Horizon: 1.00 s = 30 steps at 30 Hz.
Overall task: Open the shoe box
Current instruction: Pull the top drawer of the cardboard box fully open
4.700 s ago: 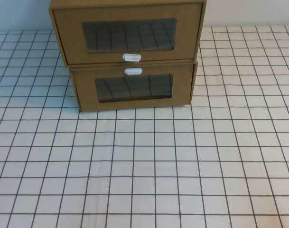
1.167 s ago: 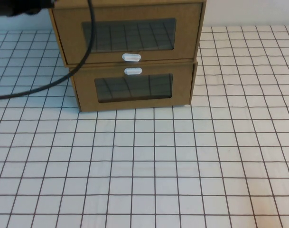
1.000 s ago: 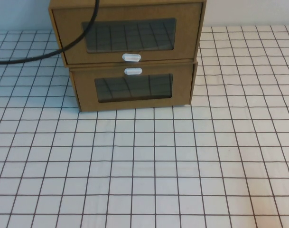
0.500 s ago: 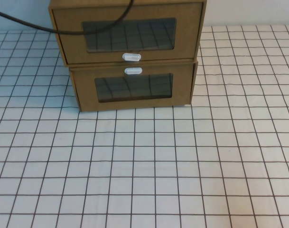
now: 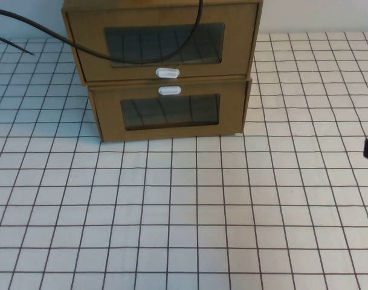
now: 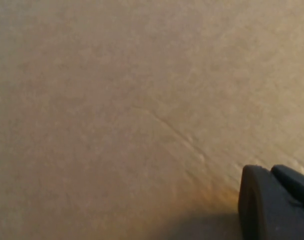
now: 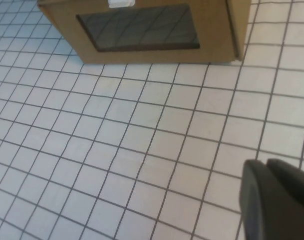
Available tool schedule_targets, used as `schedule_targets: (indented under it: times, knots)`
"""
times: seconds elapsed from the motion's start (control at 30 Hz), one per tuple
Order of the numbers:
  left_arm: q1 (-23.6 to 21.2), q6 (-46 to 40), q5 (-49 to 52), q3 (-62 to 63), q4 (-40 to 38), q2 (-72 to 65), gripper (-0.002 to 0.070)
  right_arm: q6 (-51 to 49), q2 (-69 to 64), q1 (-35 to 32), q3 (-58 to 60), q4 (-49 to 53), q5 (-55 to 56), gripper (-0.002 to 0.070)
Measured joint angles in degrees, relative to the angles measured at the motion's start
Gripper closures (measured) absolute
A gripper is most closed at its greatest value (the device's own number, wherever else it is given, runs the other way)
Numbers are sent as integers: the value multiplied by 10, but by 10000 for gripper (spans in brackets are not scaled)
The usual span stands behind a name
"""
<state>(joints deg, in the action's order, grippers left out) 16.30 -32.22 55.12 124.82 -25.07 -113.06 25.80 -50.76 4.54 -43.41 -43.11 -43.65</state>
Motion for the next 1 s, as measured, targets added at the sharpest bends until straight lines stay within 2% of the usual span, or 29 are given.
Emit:
schedule_targets:
  times: [0.13,0.27,0.47,0.63,0.73,0.83,0.93,1.0]
  knots:
    - [0,1,-14,0,0,-8,677,7,-92,53,-98,28,-8,689]
    - [0,1,-15,1,0,-8,677,-54,-170,147,-182,123,1,689]
    - [0,6,-15,1,0,-9,677,-175,-280,318,-282,352,25,689]
    - [0,10,-15,1,0,-9,677,-294,-357,432,-312,640,62,689]
    - [0,11,-17,1,0,-9,677,-368,-396,470,-313,800,76,689]
    - [0,17,-17,1,0,-9,677,-421,-427,485,-313,917,89,688]
    - [0,18,-17,1,0,-9,677,-446,-449,486,-313,996,116,667]
    - [0,18,-17,1,0,-9,677,-452,-460,486,-314,1027,137,629]
